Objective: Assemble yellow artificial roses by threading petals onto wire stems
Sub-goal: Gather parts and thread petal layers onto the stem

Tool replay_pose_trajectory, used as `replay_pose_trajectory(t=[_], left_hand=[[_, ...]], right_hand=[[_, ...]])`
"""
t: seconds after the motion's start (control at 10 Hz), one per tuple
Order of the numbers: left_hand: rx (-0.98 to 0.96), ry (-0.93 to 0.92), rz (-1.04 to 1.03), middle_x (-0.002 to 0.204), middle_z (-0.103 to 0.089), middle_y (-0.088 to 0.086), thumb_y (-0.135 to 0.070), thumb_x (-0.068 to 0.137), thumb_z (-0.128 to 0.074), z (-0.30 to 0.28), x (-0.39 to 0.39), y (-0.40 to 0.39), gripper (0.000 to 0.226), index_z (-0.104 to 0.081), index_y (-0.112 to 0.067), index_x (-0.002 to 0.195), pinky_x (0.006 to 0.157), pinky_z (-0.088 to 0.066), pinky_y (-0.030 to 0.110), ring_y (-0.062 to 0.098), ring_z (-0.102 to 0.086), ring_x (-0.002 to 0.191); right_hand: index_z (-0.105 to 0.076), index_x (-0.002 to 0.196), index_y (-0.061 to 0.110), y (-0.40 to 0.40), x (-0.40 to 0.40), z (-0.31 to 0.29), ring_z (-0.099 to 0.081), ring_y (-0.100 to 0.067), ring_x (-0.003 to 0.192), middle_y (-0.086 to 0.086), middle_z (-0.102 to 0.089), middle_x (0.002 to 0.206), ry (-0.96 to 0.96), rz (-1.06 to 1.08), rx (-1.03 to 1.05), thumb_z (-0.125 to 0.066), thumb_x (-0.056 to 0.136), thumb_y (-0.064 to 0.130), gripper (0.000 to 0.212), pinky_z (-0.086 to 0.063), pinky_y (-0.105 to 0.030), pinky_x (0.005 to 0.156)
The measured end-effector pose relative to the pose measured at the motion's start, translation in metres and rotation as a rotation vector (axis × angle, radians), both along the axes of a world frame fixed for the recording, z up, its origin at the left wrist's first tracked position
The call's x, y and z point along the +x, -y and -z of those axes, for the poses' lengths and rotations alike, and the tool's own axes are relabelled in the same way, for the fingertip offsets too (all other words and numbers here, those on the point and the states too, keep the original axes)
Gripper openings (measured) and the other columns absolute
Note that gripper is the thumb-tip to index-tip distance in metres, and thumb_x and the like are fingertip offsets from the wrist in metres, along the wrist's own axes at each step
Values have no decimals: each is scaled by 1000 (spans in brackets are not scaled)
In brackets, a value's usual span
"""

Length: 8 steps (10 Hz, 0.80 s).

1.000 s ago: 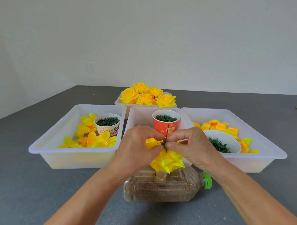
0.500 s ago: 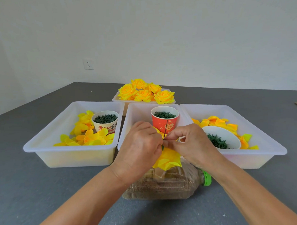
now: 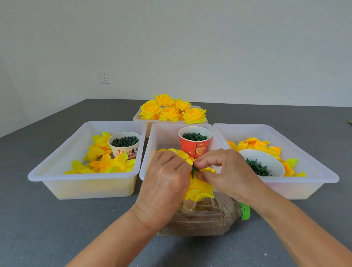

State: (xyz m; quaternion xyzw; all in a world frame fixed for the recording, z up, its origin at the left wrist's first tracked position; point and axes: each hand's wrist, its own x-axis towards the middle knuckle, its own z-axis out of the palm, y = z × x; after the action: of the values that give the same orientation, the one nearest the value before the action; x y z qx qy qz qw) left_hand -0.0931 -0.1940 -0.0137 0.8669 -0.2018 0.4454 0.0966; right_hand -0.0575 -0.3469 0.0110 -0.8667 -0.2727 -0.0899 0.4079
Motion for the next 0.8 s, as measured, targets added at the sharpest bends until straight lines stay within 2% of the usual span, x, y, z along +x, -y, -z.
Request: replay_pose_trajectory(t=[0.1,0.2,0.3,0.4,0.5,0.6,0.7,0.8], left_hand=[[66,55,-30,56,-57,8,4,73,-62,-2,0,3,20,-59,-5,55,58,-51,37,26,-57,57],[107,73,-32,50,-50,8,10,65,-65,-4,-1,5,25,-53,-6,51,54,-49,34,25,-52,52],[149,71,-35,48,-46,8,13,61,-64,-8,-1,7,28,-49,-8,49,51,-44,31,25,-48,49],[170,59,-34,47,-45,7,13,58,-69,-12,-3,7,32,-48,-8,48,52,-42,30,23,-47,49],[202,41,-20,47,-45,5,8,68,-54,-16,-4,8,28,-48,-9,48,53,-40,27,22,-48,50],[217,47,-7,48,-45,5,3,70,-43,-16,-3,8,27,-48,-10,48,54,-42,25,21,-49,50],[137,31,24,51,-47,7,5,72,-47,-8,-5,3,25,-49,-8,51,54,-45,29,24,-49,52],[74,-18,8,54,-52,8,5,70,-61,-5,-1,-3,21,-55,-6,53,56,-49,34,26,-51,55]], right_hand=[[-75,80,12,-1,-4,1,-58,-19,93,4,-69,86,222,13,-172,-75,74,9,6,-45,-34,84],[-69,70,7,-2,-7,3,-57,-27,80,-4,-66,76,510,24,-452,-66,75,6,5,-44,-39,70],[-58,60,7,-4,-13,4,-54,-27,66,-6,-58,64,687,70,-532,-70,65,-4,17,-32,-33,65],[-63,63,-2,-6,-16,3,-59,-32,70,-16,-61,68,725,73,-555,-59,65,-4,5,-31,-42,71],[-65,64,1,-5,-15,5,-60,-29,73,-14,-62,69,704,46,-637,-34,71,6,32,-32,-42,74],[-61,54,16,0,-15,12,-57,-19,65,2,-57,58,754,51,-786,-49,72,13,22,-33,-31,67],[-59,52,22,13,-9,23,-58,-20,67,7,-56,58,663,42,-748,-80,56,15,23,-35,-30,63],[-65,66,21,24,1,9,-54,-24,84,3,-62,75,504,171,-796,-67,72,11,11,-39,-34,70]])
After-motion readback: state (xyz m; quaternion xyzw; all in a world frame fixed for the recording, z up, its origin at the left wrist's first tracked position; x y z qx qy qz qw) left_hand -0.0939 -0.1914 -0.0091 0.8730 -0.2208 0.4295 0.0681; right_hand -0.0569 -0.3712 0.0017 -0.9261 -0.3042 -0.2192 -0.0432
